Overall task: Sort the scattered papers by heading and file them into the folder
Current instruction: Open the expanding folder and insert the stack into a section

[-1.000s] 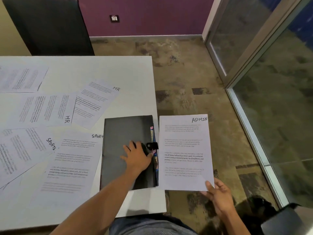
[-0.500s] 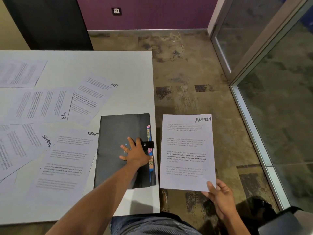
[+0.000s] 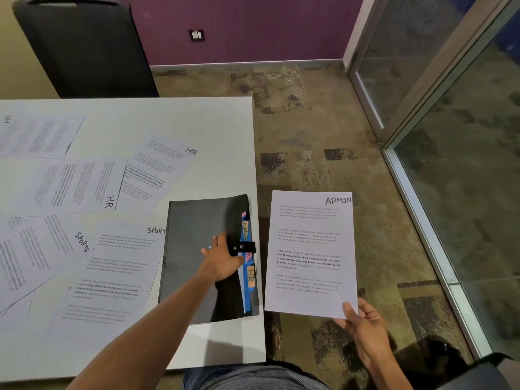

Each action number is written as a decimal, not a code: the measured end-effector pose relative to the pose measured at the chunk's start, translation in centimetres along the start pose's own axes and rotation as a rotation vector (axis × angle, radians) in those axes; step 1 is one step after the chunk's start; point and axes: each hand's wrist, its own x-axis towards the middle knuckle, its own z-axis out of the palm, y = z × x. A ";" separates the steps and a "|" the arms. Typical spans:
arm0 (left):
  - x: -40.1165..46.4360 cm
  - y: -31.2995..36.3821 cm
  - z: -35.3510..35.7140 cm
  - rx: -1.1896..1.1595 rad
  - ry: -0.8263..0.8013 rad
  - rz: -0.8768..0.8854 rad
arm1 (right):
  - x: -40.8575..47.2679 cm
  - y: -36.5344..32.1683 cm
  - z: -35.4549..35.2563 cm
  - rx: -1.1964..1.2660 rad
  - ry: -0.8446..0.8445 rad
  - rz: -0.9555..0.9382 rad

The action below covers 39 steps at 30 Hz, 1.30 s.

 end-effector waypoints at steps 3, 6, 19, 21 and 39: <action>-1.2 0.0 -2.2 -0.130 -0.089 0.038 | -0.1 0.0 0.3 0.012 0.017 0.004; -2.1 -0.5 -3.5 -0.192 -0.112 0.068 | 0.0 0.1 0.9 0.022 0.041 0.006; -6.2 -1.1 -4.6 -0.284 0.140 0.165 | -1.6 -0.7 3.6 -0.021 0.026 -0.076; -7.0 -1.1 -5.3 -0.259 0.160 0.208 | -1.9 -0.8 3.9 0.000 0.031 -0.078; -12.9 -3.3 -13.7 -0.122 0.418 0.174 | -4.9 -5.0 10.4 0.166 -0.033 -0.221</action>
